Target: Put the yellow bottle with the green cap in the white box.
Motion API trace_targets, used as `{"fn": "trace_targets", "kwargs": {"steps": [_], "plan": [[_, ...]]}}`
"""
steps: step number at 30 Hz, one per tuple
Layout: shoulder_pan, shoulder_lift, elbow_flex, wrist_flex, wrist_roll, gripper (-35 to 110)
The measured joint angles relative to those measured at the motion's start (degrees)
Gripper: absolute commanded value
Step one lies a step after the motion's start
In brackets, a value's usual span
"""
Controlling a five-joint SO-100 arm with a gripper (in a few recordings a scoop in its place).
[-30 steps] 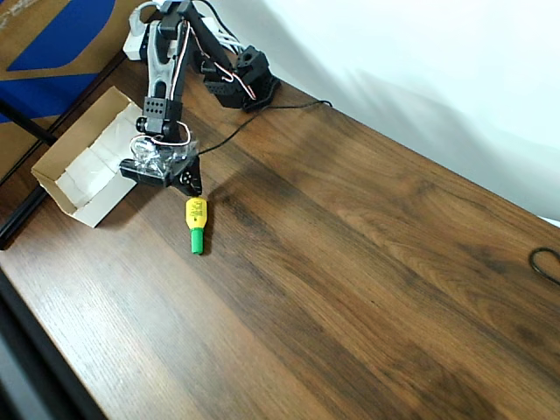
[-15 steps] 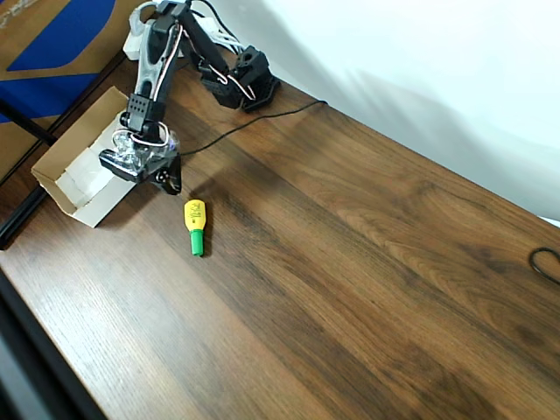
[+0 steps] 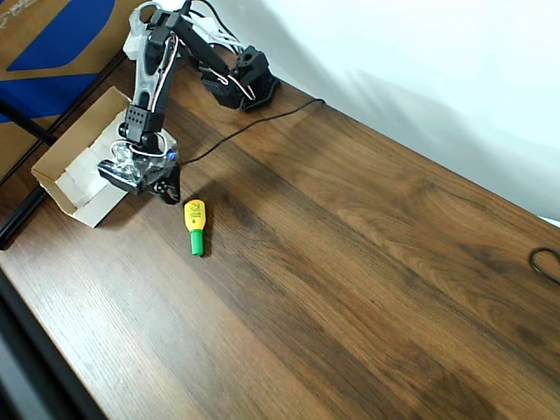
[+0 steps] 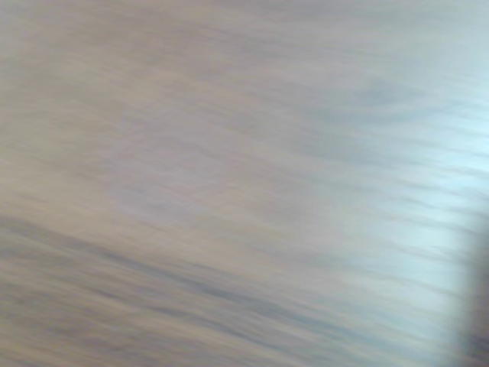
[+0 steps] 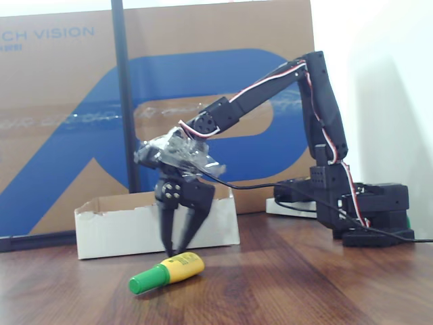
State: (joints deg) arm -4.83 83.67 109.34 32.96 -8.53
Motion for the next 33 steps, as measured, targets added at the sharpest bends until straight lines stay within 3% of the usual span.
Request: {"fn": "trace_targets", "kwargs": {"steps": [33], "plan": [[-7.03, -6.94, -7.29, 2.55, -0.70, 0]]}}
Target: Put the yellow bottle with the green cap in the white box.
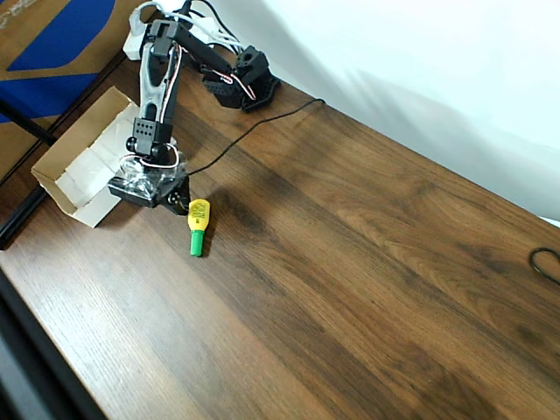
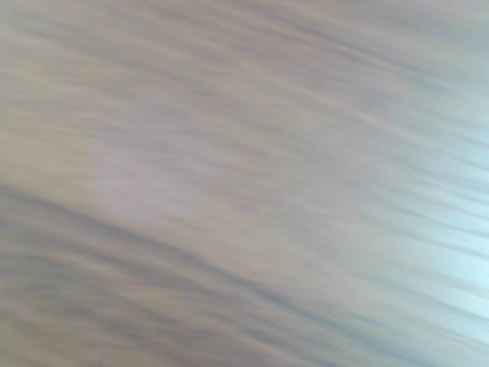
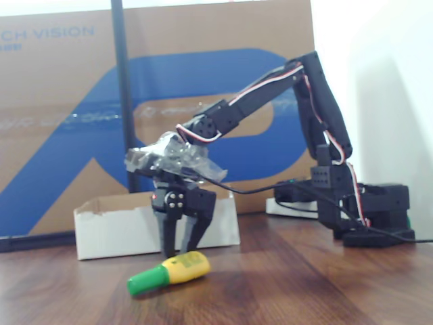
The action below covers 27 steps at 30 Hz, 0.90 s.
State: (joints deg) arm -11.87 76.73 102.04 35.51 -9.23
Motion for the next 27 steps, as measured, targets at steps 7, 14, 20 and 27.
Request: {"fn": "trace_targets", "kwargs": {"steps": [7, 14, 20, 27], "plan": [[-4.13, 0.97, -0.09, 1.93, 0.09, 0], [-7.47, 1.93, -0.09, 5.36, 1.05, 0], [-8.61, 1.93, -0.09, 5.89, 1.41, 0], [-8.70, 1.93, -0.09, 5.89, 1.23, 0]]}}
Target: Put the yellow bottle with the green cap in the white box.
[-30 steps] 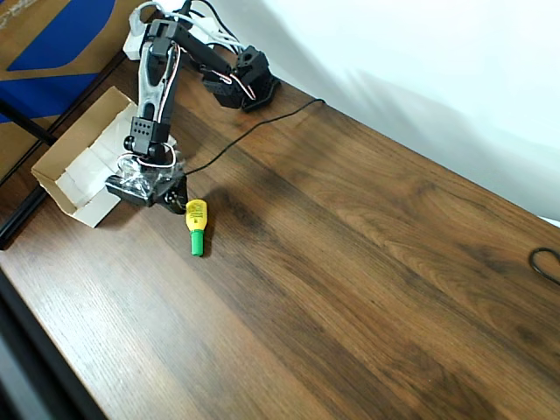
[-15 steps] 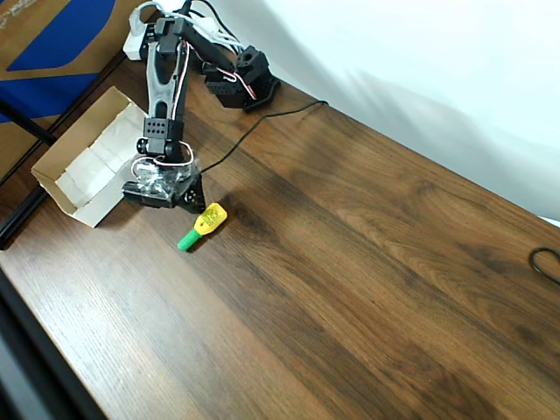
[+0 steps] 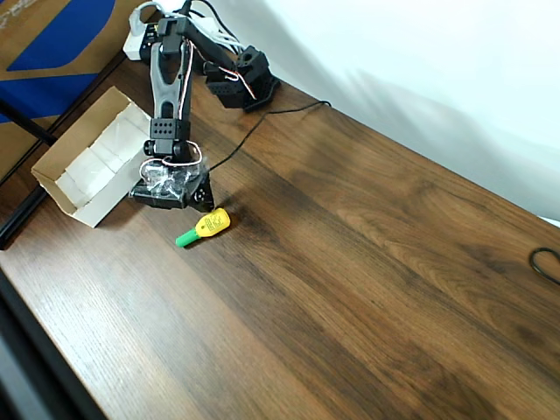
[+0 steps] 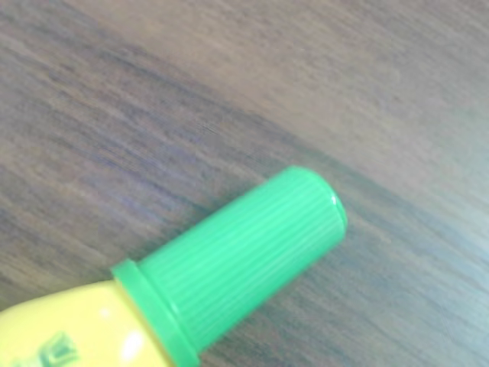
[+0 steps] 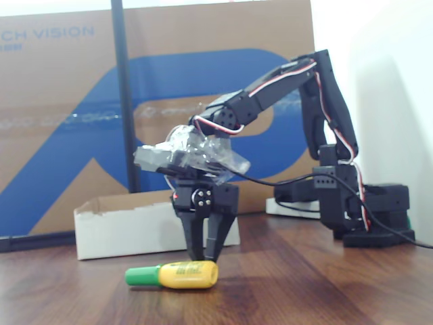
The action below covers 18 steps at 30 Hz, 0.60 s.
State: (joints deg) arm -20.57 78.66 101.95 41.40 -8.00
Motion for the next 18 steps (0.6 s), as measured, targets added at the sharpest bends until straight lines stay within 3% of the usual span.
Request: {"fn": "trace_targets", "kwargs": {"steps": [18], "plan": [[-0.35, 0.00, 0.00, -1.05, 0.09, 0]]}}
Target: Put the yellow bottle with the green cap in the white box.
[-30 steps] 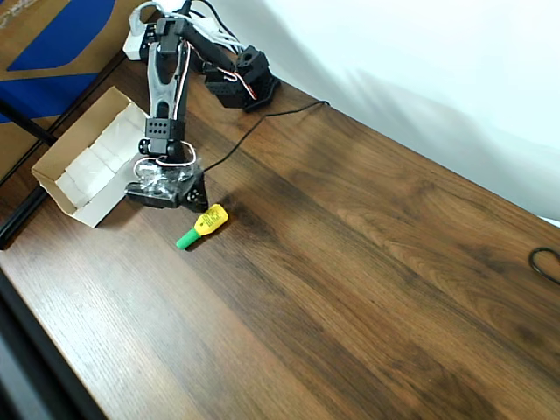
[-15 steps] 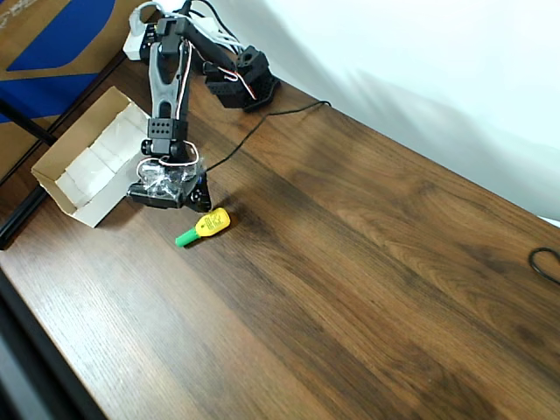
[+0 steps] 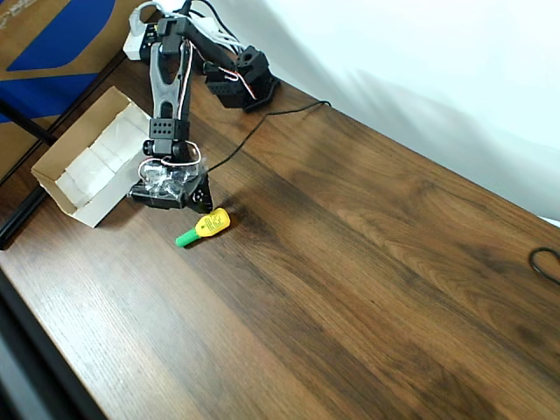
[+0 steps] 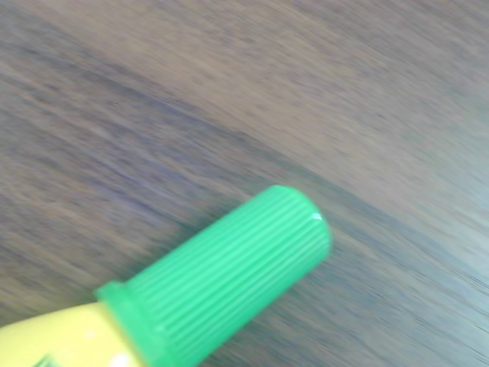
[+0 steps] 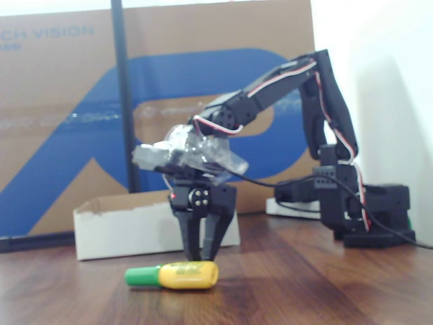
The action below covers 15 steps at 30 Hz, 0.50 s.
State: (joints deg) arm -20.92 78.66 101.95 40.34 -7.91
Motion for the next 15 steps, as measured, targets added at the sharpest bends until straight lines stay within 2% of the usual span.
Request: {"fn": "trace_targets", "kwargs": {"steps": [15], "plan": [[-4.31, -4.04, -4.83, 0.62, -0.26, 0]]}}
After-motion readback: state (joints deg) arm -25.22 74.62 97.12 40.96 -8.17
